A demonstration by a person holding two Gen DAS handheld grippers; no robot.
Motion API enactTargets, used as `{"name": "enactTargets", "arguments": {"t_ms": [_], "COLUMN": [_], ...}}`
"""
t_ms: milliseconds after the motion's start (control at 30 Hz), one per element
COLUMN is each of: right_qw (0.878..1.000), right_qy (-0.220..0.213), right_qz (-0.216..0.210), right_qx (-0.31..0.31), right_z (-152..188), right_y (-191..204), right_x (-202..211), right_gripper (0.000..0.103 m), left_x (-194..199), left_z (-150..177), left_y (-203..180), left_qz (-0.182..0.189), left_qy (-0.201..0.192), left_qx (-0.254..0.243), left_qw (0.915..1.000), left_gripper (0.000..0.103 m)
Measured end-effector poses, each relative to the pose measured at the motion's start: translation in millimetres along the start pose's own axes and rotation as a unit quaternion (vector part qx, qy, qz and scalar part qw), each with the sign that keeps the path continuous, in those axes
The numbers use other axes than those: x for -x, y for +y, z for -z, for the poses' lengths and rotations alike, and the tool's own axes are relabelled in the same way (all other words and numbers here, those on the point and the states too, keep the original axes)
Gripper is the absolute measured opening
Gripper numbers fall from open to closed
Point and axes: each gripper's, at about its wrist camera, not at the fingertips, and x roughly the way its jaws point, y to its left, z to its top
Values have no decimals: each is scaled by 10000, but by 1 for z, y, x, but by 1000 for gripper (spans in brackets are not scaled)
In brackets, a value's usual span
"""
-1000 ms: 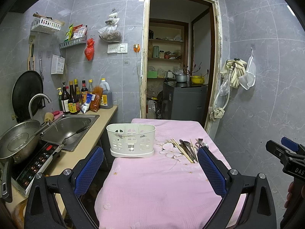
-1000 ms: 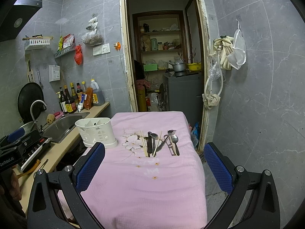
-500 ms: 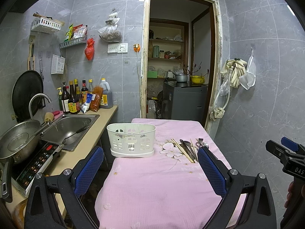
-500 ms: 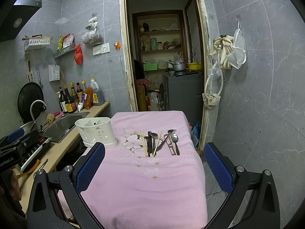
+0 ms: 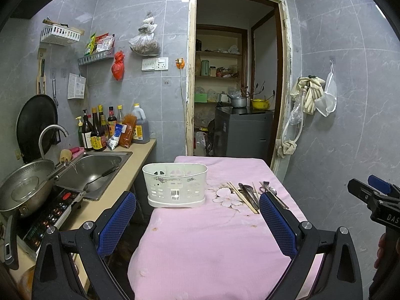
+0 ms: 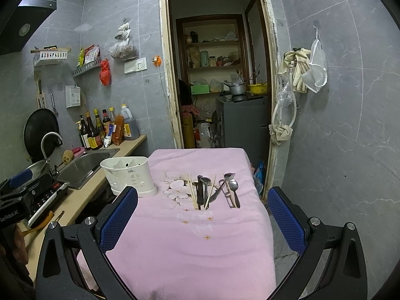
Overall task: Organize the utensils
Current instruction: 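Move both tools toward the row of utensils on the pink cloth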
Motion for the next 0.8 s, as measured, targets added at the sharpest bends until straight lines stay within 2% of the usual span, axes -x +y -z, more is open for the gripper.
{"name": "enactTargets", "arguments": {"t_ms": [267,433,533,800], "right_qw": [9999,9996,9991,9968], "right_qy": [43,19,-86,-428], "right_qz": [94,283,404,668], "right_qx": [-30,-91,-102,-44], "right_z": [-1,-6,-15,-44], "right_y": [3,2,1,-3], "right_x": [-3,-8,-9,-18], "right_gripper": [102,102,102,102], "left_x": [-2,-18,-26,-53], "left_z": [1,-8,-17,-46], "left_y": [3,7,6,-7], "left_qz": [28,72,131,591], "left_qy": [19,125,3,-414], "left_qx": [-24,-173,-287,-336], "left_qw": [10000,9997,9995,9968], "left_gripper": [100,100,100,100]}}
